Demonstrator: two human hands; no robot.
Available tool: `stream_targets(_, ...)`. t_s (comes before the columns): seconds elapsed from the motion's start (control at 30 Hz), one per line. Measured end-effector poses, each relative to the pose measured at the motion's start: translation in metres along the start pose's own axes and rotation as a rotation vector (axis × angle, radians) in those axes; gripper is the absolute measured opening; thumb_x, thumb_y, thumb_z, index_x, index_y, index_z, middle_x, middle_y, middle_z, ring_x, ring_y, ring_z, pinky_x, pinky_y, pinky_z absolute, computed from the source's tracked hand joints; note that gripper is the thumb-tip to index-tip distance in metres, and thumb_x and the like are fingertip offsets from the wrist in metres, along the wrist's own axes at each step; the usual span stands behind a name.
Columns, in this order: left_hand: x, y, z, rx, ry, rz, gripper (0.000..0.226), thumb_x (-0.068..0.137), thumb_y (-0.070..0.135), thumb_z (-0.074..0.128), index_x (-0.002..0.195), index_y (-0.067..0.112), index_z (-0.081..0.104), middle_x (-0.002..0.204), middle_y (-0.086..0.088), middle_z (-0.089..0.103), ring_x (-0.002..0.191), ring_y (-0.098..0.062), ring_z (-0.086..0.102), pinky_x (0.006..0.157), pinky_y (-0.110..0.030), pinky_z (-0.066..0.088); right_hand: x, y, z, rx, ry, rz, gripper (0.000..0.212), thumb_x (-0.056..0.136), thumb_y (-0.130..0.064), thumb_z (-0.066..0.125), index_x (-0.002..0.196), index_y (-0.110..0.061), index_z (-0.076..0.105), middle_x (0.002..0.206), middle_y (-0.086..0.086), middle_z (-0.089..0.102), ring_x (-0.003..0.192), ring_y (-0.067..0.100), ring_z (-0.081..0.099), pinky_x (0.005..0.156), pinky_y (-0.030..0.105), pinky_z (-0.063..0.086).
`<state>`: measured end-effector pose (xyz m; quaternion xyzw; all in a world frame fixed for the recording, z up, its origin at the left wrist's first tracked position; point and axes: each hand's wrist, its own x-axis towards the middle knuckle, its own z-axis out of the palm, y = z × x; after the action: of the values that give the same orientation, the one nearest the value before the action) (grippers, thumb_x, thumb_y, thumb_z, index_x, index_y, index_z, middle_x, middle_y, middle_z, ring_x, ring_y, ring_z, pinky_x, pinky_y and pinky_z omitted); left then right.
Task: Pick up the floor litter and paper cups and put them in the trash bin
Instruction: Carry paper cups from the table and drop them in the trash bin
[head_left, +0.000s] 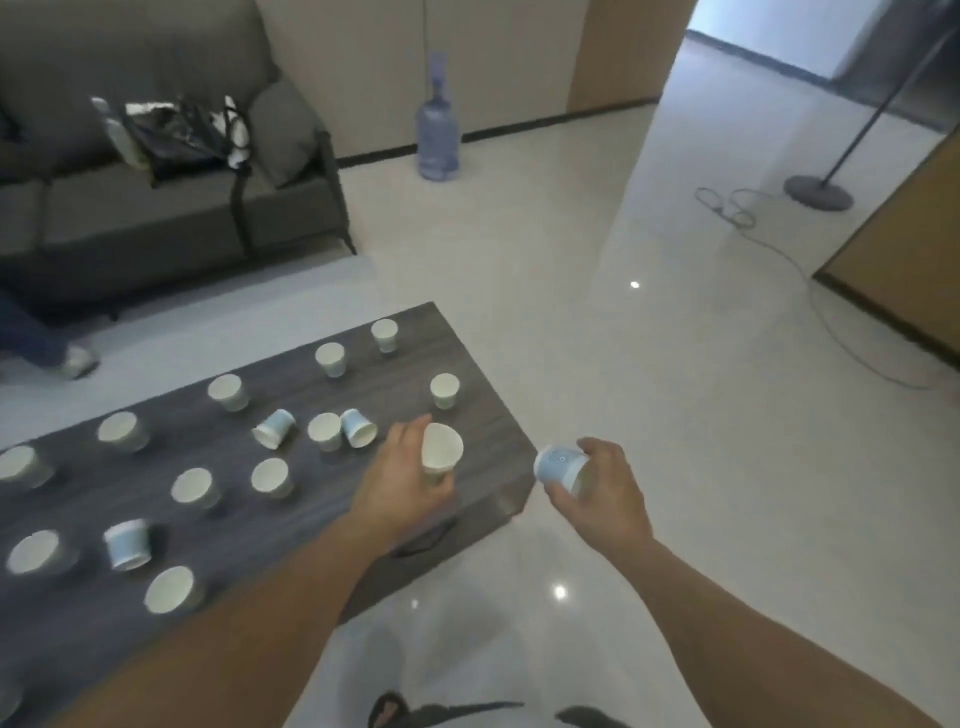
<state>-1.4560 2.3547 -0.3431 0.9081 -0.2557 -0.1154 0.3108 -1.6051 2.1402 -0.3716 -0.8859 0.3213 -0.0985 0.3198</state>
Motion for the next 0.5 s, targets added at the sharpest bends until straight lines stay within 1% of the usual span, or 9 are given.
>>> stream_targets(0.1, 0.018, 0.081, 0.052, 0.005, -0.092, 0.135, 0.076, 0.076, 0.036, 0.071, 0.141, 0.02, 0.035, 0.133, -0.003, 0.043, 0.121, -0.02, 0.047, 0.094, -0.032, 0.041, -0.016, 0.066, -0.061, -0.005, 0.095, 0.08, 0.067, 0.075, -0.048, 0.074, 0.131, -0.022, 0.048, 0.128, -0.006, 0.047, 0.113, 0.015, 0.051, 0.084, 0.021, 0.035)
stream_targets(0.2, 0.026, 0.169, 0.114, -0.008, -0.189, 0.264, 0.08, 0.074, 0.034, 0.073, 0.142, 0.02, 0.033, 0.134, -0.005, 0.041, 0.118, -0.023, 0.049, 0.095, -0.035, 0.043, -0.035, 0.134, -0.124, -0.039, 0.194, 0.164, 0.068, 0.077, -0.049, 0.072, 0.135, -0.023, 0.046, 0.132, -0.008, 0.045, 0.118, 0.014, 0.048, 0.087, 0.021, 0.034)
stream_targets(0.3, 0.018, 0.254, 0.177, -0.01, -0.275, 0.369, 0.082, 0.072, 0.036, 0.074, 0.142, 0.024, 0.032, 0.135, -0.002, 0.04, 0.113, -0.024, 0.052, 0.091, -0.034, 0.046, -0.065, 0.197, -0.181, -0.066, 0.276, 0.269, 0.07, 0.079, -0.048, 0.07, 0.14, -0.025, 0.044, 0.135, -0.006, 0.043, 0.122, 0.016, 0.045, 0.09, 0.021, 0.033)
stream_targets(0.4, 0.003, 0.326, 0.231, -0.005, -0.371, 0.473, 0.083, 0.072, 0.036, 0.074, 0.142, 0.025, 0.031, 0.136, 0.001, 0.04, 0.114, -0.023, 0.052, 0.09, -0.032, 0.045, -0.099, 0.249, -0.23, -0.082, 0.357, 0.368, 0.072, 0.08, -0.046, 0.07, 0.143, -0.026, 0.041, 0.137, -0.005, 0.043, 0.124, 0.017, 0.043, 0.093, 0.022, 0.032)
stream_targets(0.5, -0.01, 0.392, 0.278, 0.018, -0.461, 0.604, 0.083, 0.072, 0.035, 0.074, 0.142, 0.024, 0.031, 0.136, 0.0, 0.04, 0.114, -0.023, 0.052, 0.09, -0.033, 0.046, -0.128, 0.293, -0.273, -0.065, 0.464, 0.483, 0.076, 0.081, -0.045, 0.071, 0.144, -0.02, 0.038, 0.14, -0.002, 0.042, 0.126, 0.019, 0.043, 0.097, 0.025, 0.033)
